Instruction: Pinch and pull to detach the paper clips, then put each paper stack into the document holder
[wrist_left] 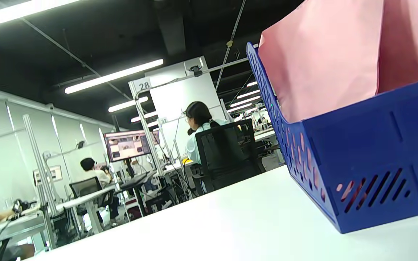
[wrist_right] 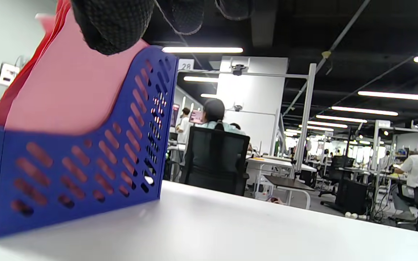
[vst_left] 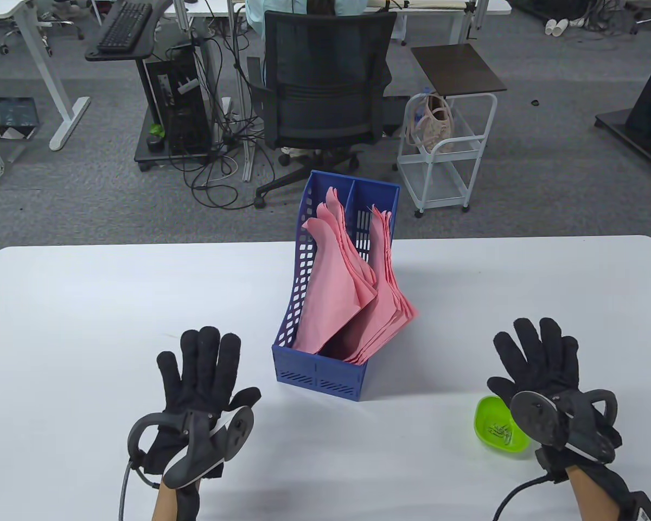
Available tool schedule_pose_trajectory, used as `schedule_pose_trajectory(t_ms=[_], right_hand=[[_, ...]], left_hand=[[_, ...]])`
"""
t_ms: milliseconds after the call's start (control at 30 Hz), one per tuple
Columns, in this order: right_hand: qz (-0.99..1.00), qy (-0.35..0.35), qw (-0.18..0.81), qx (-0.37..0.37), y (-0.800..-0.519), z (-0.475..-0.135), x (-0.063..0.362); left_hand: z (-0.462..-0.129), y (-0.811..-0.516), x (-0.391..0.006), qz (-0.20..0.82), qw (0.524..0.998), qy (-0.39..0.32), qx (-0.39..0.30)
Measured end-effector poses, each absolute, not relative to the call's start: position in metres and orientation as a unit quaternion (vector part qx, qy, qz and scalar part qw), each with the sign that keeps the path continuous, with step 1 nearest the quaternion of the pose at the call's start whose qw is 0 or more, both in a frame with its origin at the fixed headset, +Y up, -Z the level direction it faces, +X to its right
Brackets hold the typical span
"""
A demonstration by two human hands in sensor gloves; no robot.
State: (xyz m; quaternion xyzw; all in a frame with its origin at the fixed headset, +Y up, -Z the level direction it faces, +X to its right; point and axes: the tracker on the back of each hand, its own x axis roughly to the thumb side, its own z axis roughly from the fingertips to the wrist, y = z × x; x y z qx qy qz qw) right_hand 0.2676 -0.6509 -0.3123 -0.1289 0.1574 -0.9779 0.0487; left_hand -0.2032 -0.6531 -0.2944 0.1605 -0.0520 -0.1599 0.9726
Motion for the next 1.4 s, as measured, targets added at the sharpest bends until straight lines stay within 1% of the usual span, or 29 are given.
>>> schedule_pose_trajectory(t_ms=[133,200,367,567,1400], right_hand=[[-0.976,0.156,0.059,-0.140,-0.666,-0.309,0.267],[-0.977,0.144,0.065,-0.142,-0.671,-0.309,0.266],[-0.981,0.121,0.067,-0.134,-0.683,-0.310,0.269],[-0.987,0.093,0.062,-0.115,-0.693,-0.312,0.274],[-0.990,0.083,0.053,-0.106,-0.693,-0.312,0.276]], left_hand=[[-0.294,-0.665,-0.204,-0.183,0.968,-0.062,0.158],[-0.294,-0.668,-0.206,-0.185,0.969,-0.065,0.150],[-0.293,-0.677,-0.210,-0.173,0.973,-0.075,0.131],[-0.293,-0.686,-0.210,-0.184,0.974,-0.081,0.106],[-0.293,-0.685,-0.208,-0.181,0.976,-0.082,0.087]])
